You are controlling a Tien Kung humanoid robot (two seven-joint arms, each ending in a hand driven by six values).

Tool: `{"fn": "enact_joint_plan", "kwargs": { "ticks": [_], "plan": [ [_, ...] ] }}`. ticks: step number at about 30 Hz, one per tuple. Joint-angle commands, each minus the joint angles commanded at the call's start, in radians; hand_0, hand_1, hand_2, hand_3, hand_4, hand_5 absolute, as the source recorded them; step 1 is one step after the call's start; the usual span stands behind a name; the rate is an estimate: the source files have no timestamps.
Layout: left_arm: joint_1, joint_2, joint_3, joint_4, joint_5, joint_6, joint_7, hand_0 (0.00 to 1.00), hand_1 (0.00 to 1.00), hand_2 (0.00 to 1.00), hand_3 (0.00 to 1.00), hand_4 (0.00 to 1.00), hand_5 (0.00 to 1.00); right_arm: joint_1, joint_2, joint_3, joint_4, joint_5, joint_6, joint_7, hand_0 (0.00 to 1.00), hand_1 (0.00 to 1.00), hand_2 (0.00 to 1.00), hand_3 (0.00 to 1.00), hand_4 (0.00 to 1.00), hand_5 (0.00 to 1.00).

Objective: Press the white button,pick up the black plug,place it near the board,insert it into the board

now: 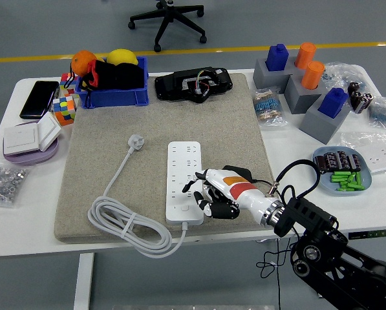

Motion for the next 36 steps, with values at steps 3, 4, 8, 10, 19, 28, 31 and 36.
{"fn": "enact_joint_plan", "kwargs": {
  "ticks": [3, 4, 8, 10, 19, 28, 31, 36],
  "plan": [
    [-0.001, 0.000, 0.000, 0.000, 0.000, 0.000, 0.001, 0.466, 0.496, 0.512, 0.576, 0.592, 0.269, 0.005, 0.000, -0.009, -0.008, -0.005, -0.006, 0.004, 0.002, 0.002, 0.064, 0.585, 0.359, 0.002],
    [-0.001, 0.000, -0.001, 0.000, 0.000, 0.000, 0.000, 0.466, 0.496, 0.512, 0.576, 0.592, 0.269, 0.008, -0.001, -0.015, -0.016, -0.008, -0.012, 0.008, 0.002, 0.002, 0.064, 0.585, 0.359, 0.002],
    [-0.001, 0.001, 0.000, 0.000, -0.003, 0.000, 0.000, 0.466, 0.496, 0.512, 0.577, 0.592, 0.270, 0.017, -0.007, -0.037, -0.043, -0.016, -0.029, 0.023, 0.002, 0.002, 0.065, 0.586, 0.354, 0.002],
    [-0.001, 0.001, 0.000, 0.000, -0.004, 0.000, -0.001, 0.466, 0.496, 0.512, 0.577, 0.592, 0.270, 0.020, -0.009, -0.048, -0.055, -0.018, -0.031, 0.026, 0.002, 0.002, 0.065, 0.586, 0.354, 0.002],
    [-0.002, 0.001, 0.000, 0.000, -0.004, 0.000, 0.000, 0.466, 0.496, 0.512, 0.577, 0.592, 0.272, 0.034, -0.007, -0.086, -0.097, -0.018, -0.053, 0.044, 0.002, 0.002, 0.064, 0.585, 0.354, 0.002],
    [-0.004, 0.001, 0.000, 0.000, -0.004, 0.000, 0.001, 0.466, 0.496, 0.511, 0.577, 0.591, 0.272, 0.060, -0.004, -0.121, -0.128, -0.016, -0.071, 0.047, 0.002, 0.002, 0.064, 0.583, 0.351, 0.002],
    [-0.005, 0.002, 0.001, 0.000, -0.002, 0.000, 0.001, 0.466, 0.496, 0.511, 0.577, 0.591, 0.272, 0.068, -0.001, -0.131, -0.143, -0.016, -0.077, 0.047, 0.002, 0.002, 0.064, 0.583, 0.351, 0.002],
    [-0.005, 0.002, 0.001, 0.000, -0.003, 0.000, 0.001, 0.466, 0.496, 0.512, 0.577, 0.590, 0.272, 0.074, -0.001, -0.138, -0.156, -0.015, -0.076, 0.047, 0.002, 0.002, 0.064, 0.581, 0.348, 0.002]
  ]
}}
